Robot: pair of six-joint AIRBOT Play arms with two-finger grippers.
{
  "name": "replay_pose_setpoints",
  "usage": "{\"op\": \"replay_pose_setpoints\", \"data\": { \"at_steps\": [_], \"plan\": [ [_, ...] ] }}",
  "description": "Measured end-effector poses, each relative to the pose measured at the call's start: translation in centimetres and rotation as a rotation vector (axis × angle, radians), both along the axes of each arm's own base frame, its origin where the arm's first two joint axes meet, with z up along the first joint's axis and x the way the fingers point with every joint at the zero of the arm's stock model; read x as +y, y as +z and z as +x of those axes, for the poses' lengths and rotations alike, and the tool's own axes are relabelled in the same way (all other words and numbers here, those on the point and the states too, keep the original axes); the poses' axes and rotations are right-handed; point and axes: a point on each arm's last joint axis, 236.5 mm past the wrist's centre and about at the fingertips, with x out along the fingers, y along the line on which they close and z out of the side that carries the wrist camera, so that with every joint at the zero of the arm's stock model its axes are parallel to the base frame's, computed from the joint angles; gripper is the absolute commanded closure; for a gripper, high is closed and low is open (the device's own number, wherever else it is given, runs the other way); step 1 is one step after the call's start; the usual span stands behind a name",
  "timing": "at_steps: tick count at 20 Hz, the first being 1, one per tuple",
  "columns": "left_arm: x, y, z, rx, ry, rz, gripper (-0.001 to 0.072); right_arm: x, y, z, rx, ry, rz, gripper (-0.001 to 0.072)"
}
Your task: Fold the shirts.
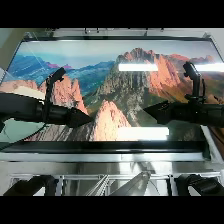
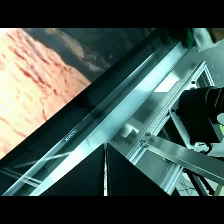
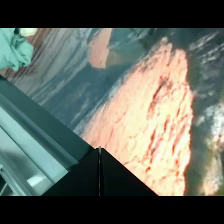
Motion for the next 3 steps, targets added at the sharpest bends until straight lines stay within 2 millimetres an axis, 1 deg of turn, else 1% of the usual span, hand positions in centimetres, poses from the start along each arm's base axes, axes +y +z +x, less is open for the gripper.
{"op": "replay_pose_setpoints", "data": {
  "at_steps": [3],
  "plan": [
    [0.16,0.03,-0.12,-0.009,0.009,-0.001,0.0679,0.12,-0.19,-0.31,0.01,0.008,-0.001,0.0687]
  ]
}}
